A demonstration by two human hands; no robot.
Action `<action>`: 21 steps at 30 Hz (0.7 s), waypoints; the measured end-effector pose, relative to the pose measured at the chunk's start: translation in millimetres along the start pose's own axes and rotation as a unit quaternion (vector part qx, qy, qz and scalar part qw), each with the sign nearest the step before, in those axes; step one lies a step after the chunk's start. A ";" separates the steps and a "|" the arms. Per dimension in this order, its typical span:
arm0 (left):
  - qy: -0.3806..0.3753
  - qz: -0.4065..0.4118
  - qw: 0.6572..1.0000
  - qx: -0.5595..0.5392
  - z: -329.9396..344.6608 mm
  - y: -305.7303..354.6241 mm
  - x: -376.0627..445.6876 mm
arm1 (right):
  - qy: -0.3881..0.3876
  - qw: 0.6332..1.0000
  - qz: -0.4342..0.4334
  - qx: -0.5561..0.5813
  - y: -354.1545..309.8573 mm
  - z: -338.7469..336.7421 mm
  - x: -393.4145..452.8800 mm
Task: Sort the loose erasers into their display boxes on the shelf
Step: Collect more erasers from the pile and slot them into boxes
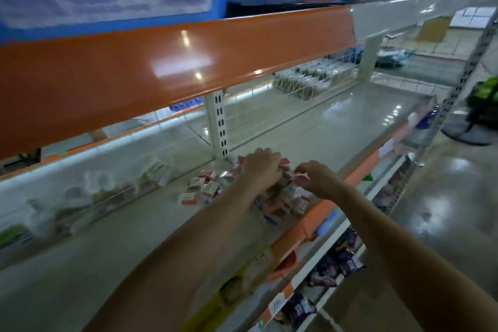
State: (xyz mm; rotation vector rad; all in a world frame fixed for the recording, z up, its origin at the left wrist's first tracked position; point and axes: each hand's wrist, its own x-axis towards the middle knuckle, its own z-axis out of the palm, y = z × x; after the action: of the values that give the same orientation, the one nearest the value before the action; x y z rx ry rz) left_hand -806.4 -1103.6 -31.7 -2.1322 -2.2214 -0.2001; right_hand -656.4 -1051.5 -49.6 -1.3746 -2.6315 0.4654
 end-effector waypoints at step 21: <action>-0.152 -0.080 0.983 -0.062 42.0 -11.5 105.8 | 0.032 0.994 -0.011 0.103 54.7 24.0 33.4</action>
State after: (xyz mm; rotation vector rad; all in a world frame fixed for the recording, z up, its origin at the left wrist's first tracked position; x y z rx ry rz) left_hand -820.5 -993.7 -60.2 -2.1717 -2.6178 -0.0198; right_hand -639.3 -999.8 -91.1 -1.2730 -2.4664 0.6568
